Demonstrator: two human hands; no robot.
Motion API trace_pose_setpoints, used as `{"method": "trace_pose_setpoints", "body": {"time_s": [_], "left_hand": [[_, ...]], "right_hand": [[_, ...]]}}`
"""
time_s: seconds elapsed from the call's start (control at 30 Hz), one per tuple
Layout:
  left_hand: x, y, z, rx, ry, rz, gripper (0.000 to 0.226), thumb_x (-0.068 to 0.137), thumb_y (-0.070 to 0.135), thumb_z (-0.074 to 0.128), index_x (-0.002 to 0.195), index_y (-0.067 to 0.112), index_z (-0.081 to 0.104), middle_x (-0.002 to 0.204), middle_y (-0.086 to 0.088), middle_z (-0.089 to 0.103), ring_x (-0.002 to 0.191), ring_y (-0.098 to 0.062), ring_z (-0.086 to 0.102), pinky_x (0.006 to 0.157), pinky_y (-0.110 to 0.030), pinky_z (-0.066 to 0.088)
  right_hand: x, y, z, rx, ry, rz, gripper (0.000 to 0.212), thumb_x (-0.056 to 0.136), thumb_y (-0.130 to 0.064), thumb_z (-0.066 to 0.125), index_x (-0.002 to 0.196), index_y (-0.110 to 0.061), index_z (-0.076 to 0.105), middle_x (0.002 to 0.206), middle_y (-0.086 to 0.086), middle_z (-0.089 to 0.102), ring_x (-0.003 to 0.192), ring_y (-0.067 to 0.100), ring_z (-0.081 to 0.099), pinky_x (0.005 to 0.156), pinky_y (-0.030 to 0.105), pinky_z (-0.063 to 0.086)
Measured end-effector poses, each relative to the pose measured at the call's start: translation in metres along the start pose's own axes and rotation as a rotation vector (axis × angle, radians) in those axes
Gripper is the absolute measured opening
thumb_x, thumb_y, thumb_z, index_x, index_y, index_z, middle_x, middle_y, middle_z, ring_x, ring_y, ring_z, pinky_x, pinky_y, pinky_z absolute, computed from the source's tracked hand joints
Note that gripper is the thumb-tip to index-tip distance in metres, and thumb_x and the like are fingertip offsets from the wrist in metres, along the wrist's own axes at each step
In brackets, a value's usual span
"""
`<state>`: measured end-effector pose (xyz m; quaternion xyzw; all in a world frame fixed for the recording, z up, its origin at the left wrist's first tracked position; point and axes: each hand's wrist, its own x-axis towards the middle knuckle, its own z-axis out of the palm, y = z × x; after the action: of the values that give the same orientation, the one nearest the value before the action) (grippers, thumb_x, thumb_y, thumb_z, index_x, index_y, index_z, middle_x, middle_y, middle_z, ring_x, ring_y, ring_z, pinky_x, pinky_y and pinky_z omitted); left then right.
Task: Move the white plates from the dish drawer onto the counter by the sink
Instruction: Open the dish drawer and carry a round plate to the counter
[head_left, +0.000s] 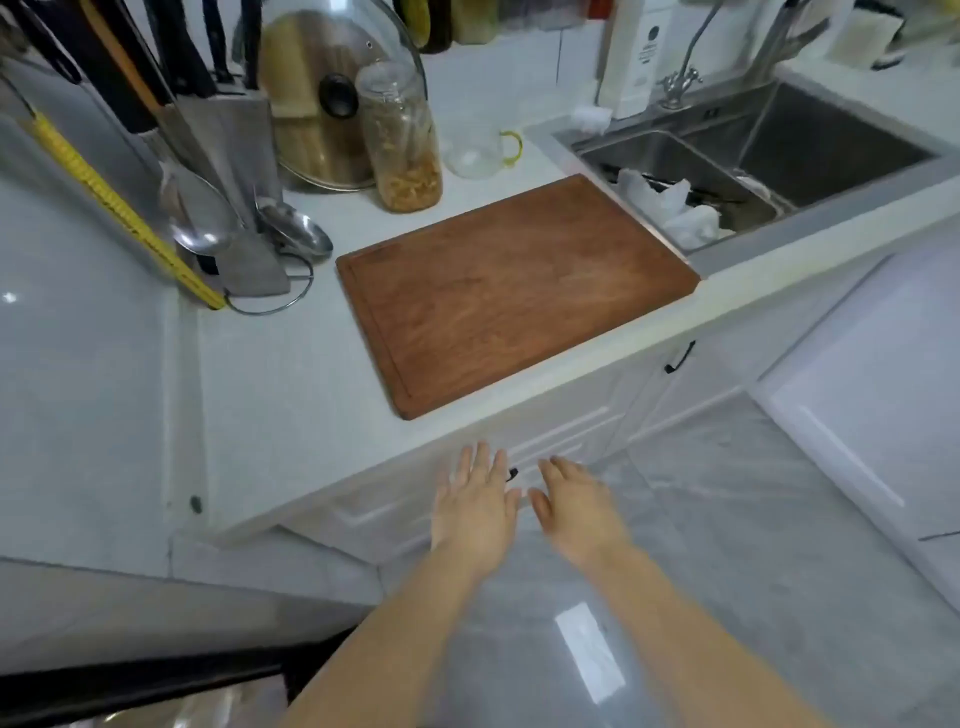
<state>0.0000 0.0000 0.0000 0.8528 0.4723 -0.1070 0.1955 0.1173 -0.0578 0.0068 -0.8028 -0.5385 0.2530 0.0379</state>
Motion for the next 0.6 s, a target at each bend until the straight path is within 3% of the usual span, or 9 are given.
{"method": "trace_pose_setpoints", "body": {"time_s": [0.37,0.6], "left_hand": [[0.057,-0.031,0.036,0.119,0.093,0.004,0.061,0.102,0.040,0.022,0.152,0.014,-0.002,0.162,-0.001,0.000,0.150,-0.018,0.001,0.122,-0.039,0.002],[0.064,-0.031,0.040,0.007,0.195,0.042,0.056,0.102,0.028,0.033,0.151,0.009,0.014,0.160,-0.006,0.017,0.148,-0.021,0.015,0.120,-0.035,0.013]], "right_hand": [[0.075,0.015,0.041,-0.052,0.077,-0.174,0.060,0.098,-0.037,0.036,0.150,-0.016,0.013,0.160,0.003,0.011,0.148,0.022,0.005,0.117,0.041,0.022],[0.096,0.012,0.041,-0.049,0.139,-0.209,0.046,0.098,-0.031,0.041,0.142,-0.019,0.034,0.155,-0.003,0.027,0.145,0.025,0.017,0.111,0.045,0.030]]}}
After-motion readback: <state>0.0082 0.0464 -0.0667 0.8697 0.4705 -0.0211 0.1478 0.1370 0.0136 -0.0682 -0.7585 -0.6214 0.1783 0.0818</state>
